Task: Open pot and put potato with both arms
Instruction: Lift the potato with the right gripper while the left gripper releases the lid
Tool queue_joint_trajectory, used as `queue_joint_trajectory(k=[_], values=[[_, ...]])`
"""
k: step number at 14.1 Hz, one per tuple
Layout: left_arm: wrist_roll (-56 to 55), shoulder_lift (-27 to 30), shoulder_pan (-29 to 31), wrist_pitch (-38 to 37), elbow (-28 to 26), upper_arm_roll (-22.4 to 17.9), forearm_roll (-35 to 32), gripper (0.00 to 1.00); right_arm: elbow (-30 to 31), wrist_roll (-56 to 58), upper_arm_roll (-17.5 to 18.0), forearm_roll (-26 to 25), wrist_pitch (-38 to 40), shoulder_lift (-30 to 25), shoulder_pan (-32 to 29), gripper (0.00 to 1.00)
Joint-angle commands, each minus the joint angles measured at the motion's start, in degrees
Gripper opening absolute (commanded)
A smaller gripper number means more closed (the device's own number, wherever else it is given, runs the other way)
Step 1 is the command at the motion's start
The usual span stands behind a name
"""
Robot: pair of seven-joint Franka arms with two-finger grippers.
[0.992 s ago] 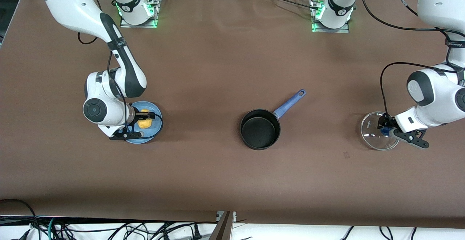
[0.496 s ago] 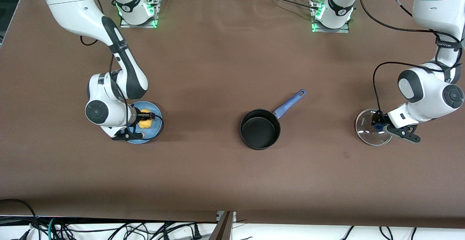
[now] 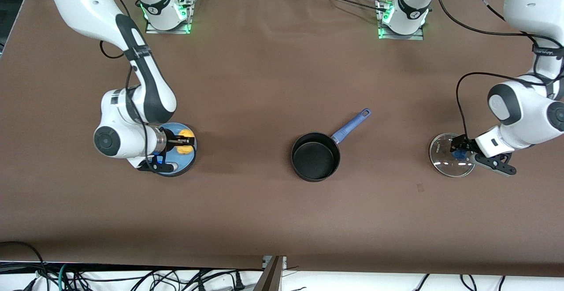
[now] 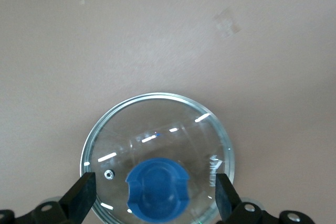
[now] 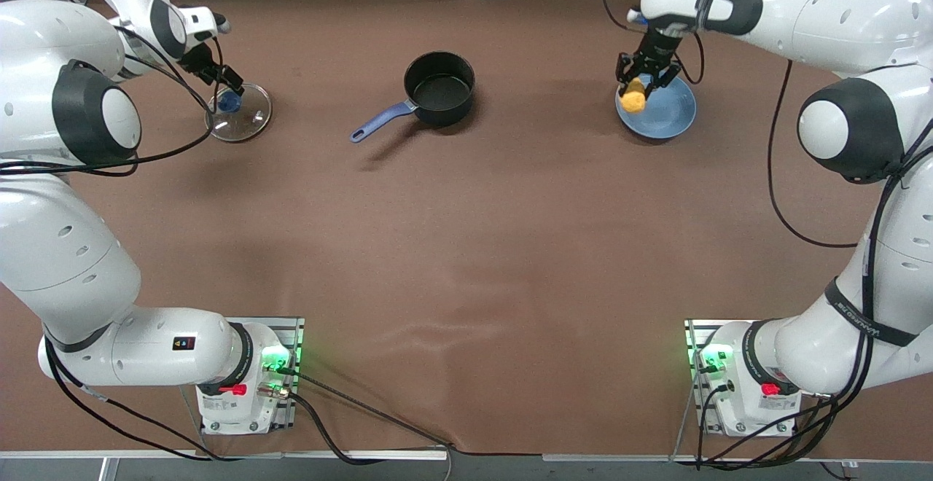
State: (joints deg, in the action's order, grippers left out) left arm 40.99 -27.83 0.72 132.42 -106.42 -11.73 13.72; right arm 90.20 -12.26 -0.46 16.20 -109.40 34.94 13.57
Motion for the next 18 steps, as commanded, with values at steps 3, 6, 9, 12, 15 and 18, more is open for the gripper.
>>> queue_joint_trajectory(k=[3,6,9,12,15,18], values=[[-11.6,4.4,-0.6,-20.1,10.9,0.4,-3.6,1.00,-10.1,-23.3,2.9,7.9,7.5,0.1,6.5,0.37],[-20.8,7.3,-0.8,-28.3,15.2,2.9,-9.3,1.00,-10.7,-34.9,6.4,14.4,-1.7,1.4,10.1,0.37],[-29.4,9.8,-0.9,-36.6,20.1,6.4,-13.2,1.00,-12.2,-41.1,7.2,17.6,-13.0,4.6,14.9,0.38],[-34.6,13.6,-0.9,-42.8,23.1,8.4,-14.6,1.00,-15.4,-48.4,7.8,17.6,-25.4,10.2,21.2,0.38],[-35.0,17.7,-0.7,-44.0,23.3,8.3,-14.4,1.00,-19.7,-51.4,7.8,17.6,-33.2,15.3,24.6,0.38],[-34.9,19.8,-0.6,-44.1,23.4,8.4,-16.4,1.00,-24.4,-52.1,7.8,17.6,-33.9,18.3,24.8,0.43]])
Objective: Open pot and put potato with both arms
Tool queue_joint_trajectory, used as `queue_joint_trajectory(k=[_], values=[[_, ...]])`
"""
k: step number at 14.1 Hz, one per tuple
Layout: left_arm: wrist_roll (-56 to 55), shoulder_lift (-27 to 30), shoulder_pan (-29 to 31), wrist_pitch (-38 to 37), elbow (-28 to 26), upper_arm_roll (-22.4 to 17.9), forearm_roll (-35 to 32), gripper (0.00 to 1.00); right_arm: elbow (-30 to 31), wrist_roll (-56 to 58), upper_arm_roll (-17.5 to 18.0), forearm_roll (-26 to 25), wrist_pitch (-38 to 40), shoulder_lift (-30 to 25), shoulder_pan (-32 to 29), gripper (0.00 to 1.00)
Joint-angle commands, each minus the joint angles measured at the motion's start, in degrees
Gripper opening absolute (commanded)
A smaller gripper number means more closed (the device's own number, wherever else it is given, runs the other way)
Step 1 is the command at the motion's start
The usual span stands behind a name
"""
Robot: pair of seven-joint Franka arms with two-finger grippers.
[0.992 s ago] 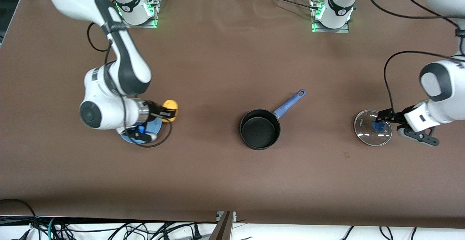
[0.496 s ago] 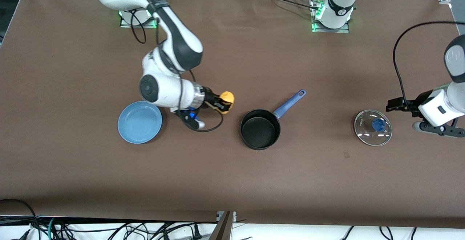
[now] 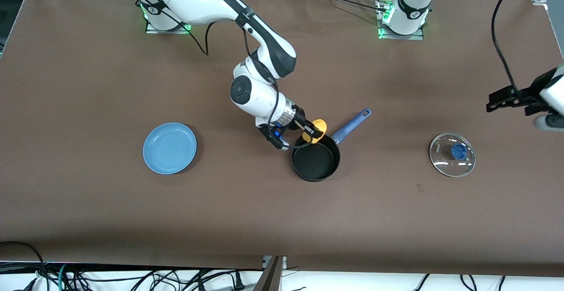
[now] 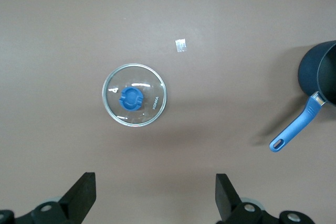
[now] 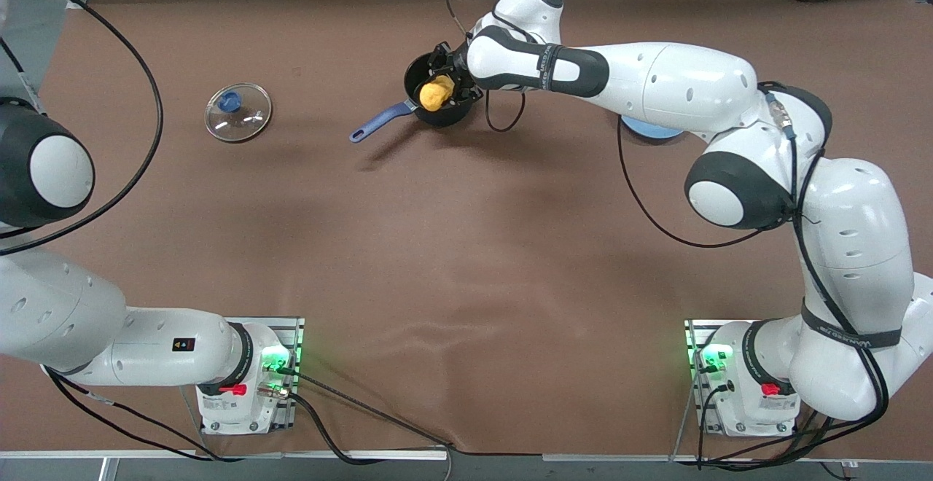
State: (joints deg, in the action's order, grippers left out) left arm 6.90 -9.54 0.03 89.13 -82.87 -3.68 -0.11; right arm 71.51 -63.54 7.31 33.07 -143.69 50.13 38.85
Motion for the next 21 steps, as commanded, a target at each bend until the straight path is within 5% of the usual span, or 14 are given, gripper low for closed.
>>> queue_joint_trajectory(k=[1,2,3,9,14,18,21], values=[[-0.9,2.1,0.0,-1.6,-0.3,0.4,-2.7,1.00,-6.1,-0.6,0.0,0.8,0.0,3.7,-0.5,0.56],[-1.1,2.3,0.0,-2.2,-0.3,0.4,-2.0,1.00,-6.1,-0.4,0.0,0.5,-0.5,3.8,-0.5,0.87],[-1.4,2.3,0.0,-2.2,-0.3,0.7,-2.0,1.00,-6.1,0.2,-0.2,0.0,-0.5,3.6,-0.5,1.00],[-7.3,1.9,-0.1,-2.4,-0.3,1.4,0.9,1.00,-6.1,1.1,-0.8,-5.1,3.4,1.2,-4.1,1.00],[-7.4,1.0,-0.4,-2.8,0.7,1.5,0.9,1.00,-4.6,5.2,-2.0,-19.2,17.0,-5.6,-7.5,1.00],[-7.7,0.7,-1.0,-2.8,0.8,1.5,1.1,1.00,3.8,15.8,-9.9,-19.1,26.5,-16.3,-8.7,1.00],[-8.3,0.7,-0.9,-2.8,0.8,1.5,1.0,1.00,3.8,32.5,-12.1,-17.8,39.8,-21.6,-14.6,1.00]])
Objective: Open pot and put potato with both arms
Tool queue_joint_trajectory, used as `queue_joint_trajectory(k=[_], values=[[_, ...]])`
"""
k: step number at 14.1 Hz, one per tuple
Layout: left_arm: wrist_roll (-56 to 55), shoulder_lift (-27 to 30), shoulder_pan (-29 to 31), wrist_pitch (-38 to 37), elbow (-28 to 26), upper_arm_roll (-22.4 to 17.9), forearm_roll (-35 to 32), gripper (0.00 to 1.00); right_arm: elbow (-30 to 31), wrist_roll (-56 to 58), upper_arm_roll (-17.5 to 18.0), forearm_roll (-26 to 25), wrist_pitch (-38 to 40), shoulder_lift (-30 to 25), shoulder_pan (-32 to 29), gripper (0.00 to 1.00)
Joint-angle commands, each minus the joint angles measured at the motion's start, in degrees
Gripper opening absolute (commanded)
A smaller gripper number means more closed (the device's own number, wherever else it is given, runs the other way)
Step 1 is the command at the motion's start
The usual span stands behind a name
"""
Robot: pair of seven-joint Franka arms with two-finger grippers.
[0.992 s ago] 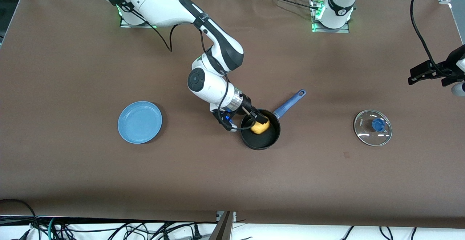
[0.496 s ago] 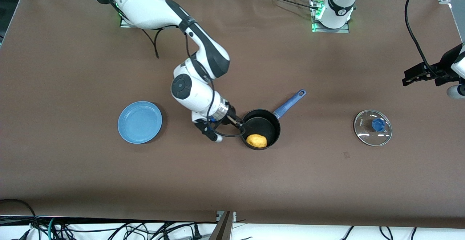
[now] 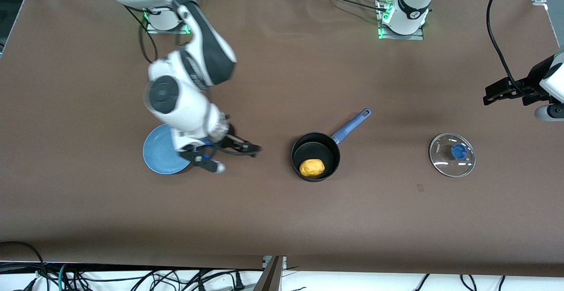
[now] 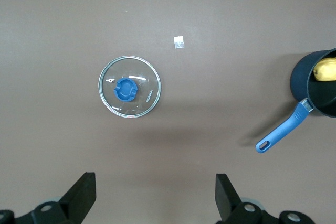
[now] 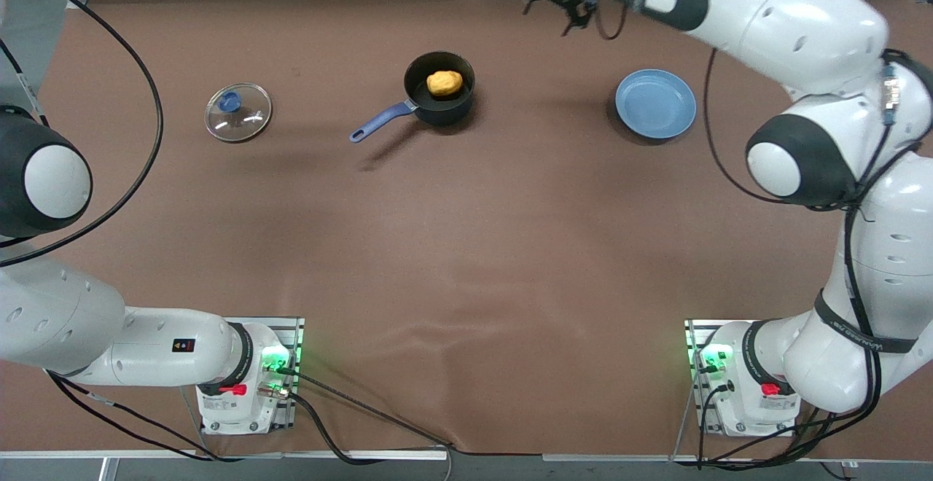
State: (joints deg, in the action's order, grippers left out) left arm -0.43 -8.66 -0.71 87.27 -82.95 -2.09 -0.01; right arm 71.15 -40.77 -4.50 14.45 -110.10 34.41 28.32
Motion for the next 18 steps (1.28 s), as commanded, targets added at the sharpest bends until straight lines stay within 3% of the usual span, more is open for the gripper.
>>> queue_joint_trajectory(k=[1,3,5,11,14,18], values=[[-1.0,-0.2,-0.2,-1.0,0.9,-0.1,0.8,1.00,4.2,13.5,-0.3,0.8,9.9,-7.5,-6.3,1.00],[-1.0,-0.2,-0.3,-1.0,0.9,-0.1,1.0,1.00,4.3,17.4,-0.4,0.8,15.8,-10.6,-9.7,1.00],[-1.0,-0.2,-0.3,-1.0,0.9,-0.1,0.9,1.00,5.1,19.1,-3.0,0.8,20.1,-13.6,-10.4,1.00],[-1.0,-0.3,-0.3,-1.0,1.7,-0.2,0.8,1.00,18.7,27.1,-8.3,-0.6,21.8,-27.4,-10.3,1.00],[-1.0,-0.3,-0.3,-1.0,1.9,-0.2,0.7,1.00,19.4,27.2,-8.2,-4.9,23.2,-29.4,-10.3,1.00],[-1.0,-0.7,-0.3,-1.1,2.0,-0.2,0.7,1.00,19.3,30.0,-9.1,-5.3,23.2,-29.5,-10.3,1.00]])
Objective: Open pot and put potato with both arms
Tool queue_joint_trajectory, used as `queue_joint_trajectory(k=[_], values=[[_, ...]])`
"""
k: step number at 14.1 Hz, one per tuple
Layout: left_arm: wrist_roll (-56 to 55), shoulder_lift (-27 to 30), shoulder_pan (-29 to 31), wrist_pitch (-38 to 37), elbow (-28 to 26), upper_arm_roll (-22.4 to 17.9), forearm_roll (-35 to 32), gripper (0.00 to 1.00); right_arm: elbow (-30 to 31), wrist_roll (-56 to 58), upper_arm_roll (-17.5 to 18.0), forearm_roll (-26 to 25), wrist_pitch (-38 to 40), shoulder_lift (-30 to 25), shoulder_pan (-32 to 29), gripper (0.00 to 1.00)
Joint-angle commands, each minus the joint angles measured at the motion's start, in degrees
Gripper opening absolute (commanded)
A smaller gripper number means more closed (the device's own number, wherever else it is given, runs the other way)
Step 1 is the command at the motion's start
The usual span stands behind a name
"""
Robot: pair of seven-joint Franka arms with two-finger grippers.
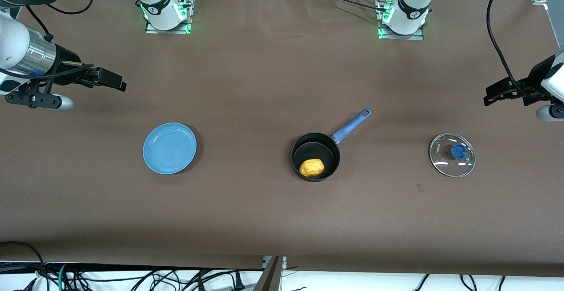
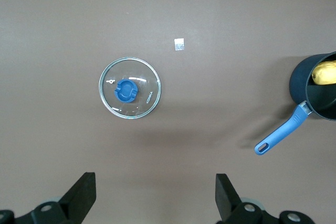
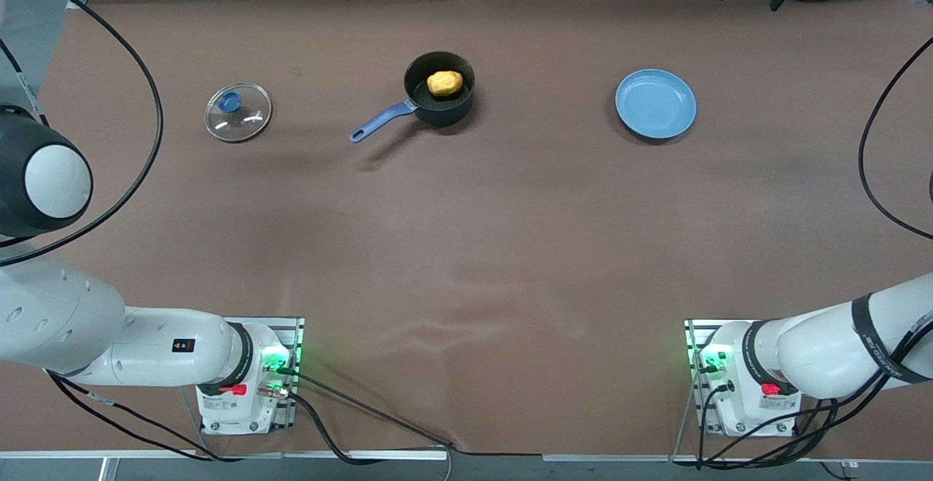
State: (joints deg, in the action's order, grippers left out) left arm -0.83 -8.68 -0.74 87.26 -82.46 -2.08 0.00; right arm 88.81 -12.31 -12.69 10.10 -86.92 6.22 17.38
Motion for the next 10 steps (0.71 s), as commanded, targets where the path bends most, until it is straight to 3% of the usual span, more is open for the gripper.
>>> queue_joint_trajectory(k=[1,3,10], values=[[-0.6,-0.6,-0.2,-1.1,1.5,-0.2,0.7,1.00,1.5,1.6,-0.9,-1.1,-0.1,-1.2,0.6,1.00],[-0.5,-0.6,-0.2,-1.1,1.5,-0.2,0.5,1.00,1.4,2.0,-0.8,-3.2,-0.4,-1.1,0.6,1.00],[-0.5,-0.6,-0.2,-1.2,1.5,-0.3,0.8,1.00,1.3,6.9,-2.9,-3.4,0.3,-1.5,0.3,1.00]])
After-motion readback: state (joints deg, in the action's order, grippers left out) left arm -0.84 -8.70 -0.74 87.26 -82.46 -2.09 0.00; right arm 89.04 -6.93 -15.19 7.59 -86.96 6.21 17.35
